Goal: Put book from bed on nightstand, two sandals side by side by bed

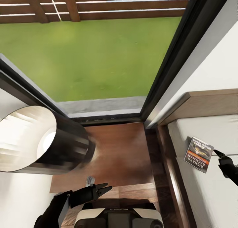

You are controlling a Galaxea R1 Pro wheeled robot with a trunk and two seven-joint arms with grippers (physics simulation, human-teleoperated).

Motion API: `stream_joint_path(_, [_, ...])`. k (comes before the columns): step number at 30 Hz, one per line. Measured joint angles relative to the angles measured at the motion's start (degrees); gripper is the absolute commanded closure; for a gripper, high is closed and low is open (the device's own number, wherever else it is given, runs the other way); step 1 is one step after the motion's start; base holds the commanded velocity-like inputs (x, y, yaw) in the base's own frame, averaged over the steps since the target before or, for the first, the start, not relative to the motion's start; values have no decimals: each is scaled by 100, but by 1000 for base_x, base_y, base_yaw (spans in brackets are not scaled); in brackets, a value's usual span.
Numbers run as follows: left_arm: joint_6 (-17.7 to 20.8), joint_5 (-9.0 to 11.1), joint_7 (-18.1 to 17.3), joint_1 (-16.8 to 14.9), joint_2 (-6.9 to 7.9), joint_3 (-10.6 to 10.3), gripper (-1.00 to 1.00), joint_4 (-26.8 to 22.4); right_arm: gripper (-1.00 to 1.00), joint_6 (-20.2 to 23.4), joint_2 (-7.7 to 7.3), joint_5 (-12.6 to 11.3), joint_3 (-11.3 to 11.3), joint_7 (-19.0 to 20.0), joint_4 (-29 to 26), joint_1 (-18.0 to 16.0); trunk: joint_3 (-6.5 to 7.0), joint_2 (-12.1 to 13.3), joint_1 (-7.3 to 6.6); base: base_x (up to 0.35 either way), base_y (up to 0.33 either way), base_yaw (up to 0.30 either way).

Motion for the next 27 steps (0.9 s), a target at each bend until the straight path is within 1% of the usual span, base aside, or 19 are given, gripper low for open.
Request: stream_joint_path(27, [0, -2, 0, -2, 0, 0, -100, -1, -100, -20, 0, 0, -4, 0, -2, 0, 485, 1084, -593, 0, 0, 0])
